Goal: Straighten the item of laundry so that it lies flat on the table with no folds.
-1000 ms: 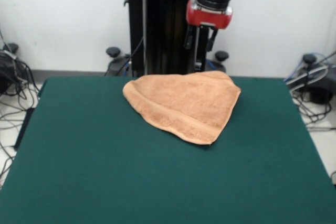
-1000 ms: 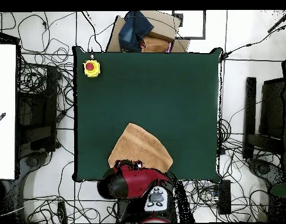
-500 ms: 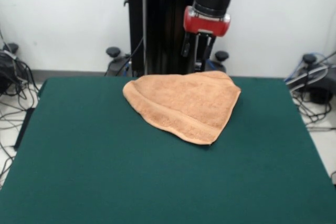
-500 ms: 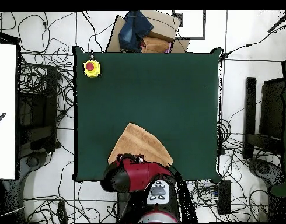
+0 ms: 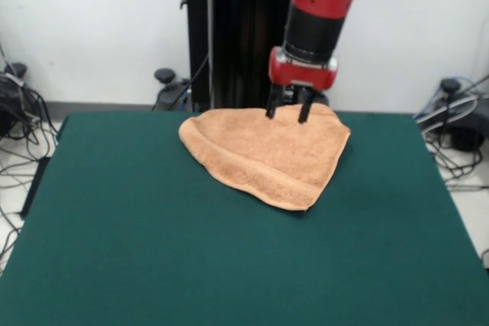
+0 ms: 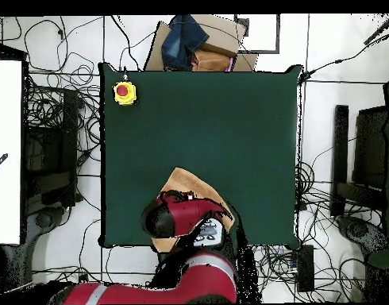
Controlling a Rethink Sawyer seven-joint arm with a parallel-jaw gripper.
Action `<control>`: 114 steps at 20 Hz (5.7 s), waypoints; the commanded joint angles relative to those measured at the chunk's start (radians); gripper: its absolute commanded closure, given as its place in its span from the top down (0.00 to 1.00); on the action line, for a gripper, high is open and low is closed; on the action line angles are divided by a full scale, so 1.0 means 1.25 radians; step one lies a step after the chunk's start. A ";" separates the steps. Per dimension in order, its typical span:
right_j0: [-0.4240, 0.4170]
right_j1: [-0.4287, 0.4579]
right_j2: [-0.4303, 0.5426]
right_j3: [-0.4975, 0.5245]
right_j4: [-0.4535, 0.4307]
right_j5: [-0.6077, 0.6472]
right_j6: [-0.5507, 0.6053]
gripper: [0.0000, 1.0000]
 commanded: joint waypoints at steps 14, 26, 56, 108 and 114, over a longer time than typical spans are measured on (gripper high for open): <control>0.082 0.172 -0.019 -0.139 0.092 -0.078 0.148 1.00; 0.077 0.233 -0.020 -0.178 0.110 -0.129 0.136 1.00; 0.094 0.292 -0.029 -0.299 0.172 -0.128 0.104 1.00; 0.262 0.358 -0.211 -0.202 0.460 0.072 0.225 1.00; 0.267 0.369 -0.200 -0.200 0.496 0.052 0.219 1.00</control>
